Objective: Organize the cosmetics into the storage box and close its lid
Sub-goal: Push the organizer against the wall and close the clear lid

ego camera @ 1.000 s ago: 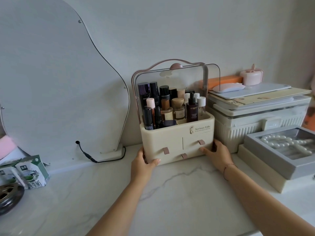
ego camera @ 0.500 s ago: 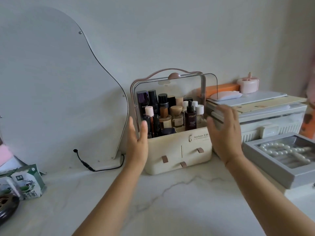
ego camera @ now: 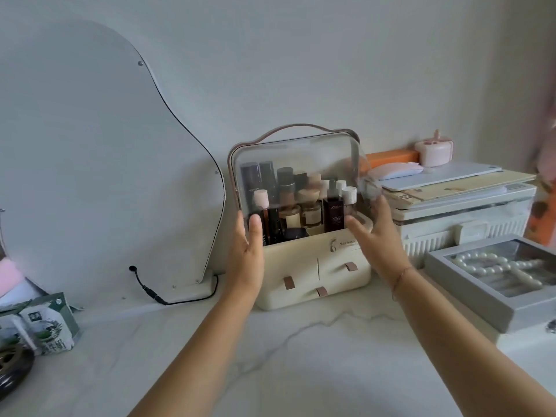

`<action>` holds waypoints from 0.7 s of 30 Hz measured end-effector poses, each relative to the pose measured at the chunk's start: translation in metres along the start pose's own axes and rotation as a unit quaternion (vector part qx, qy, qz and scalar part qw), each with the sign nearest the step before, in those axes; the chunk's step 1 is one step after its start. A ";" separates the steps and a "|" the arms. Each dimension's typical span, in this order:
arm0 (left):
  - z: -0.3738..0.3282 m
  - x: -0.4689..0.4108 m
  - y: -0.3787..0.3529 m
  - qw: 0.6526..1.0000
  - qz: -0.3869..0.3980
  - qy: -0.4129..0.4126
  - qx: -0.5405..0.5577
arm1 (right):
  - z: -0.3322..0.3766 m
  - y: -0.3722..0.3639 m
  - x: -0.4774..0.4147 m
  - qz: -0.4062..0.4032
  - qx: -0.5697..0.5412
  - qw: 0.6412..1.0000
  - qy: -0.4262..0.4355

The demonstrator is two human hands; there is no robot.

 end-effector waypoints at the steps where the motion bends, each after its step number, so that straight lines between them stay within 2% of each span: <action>1: 0.008 0.003 -0.003 1.000 0.005 0.015 -0.011 | -0.009 -0.001 0.005 0.003 0.005 1.000 -0.014; 8: 0.049 0.005 -0.021 0.995 0.039 0.075 -0.051 | -0.057 -0.003 0.018 -0.007 -0.012 0.995 -0.104; 16: 0.063 0.002 -0.025 0.994 0.021 0.064 -0.081 | -0.066 0.000 0.021 -0.006 0.000 0.995 -0.099; 21: 0.063 0.010 -0.019 0.992 0.038 0.081 -0.095 | -0.069 -0.001 0.026 -0.004 -0.013 0.992 -0.122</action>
Point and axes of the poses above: each hand's wrist, its own x-axis away from the middle knuckle, its own y-axis out of the back of the hand, z = x × y, the point moved 9 cm from there along -x, towards the middle knuckle, and after that the axes turned 14 degrees about -x, right-handed, at the moved point
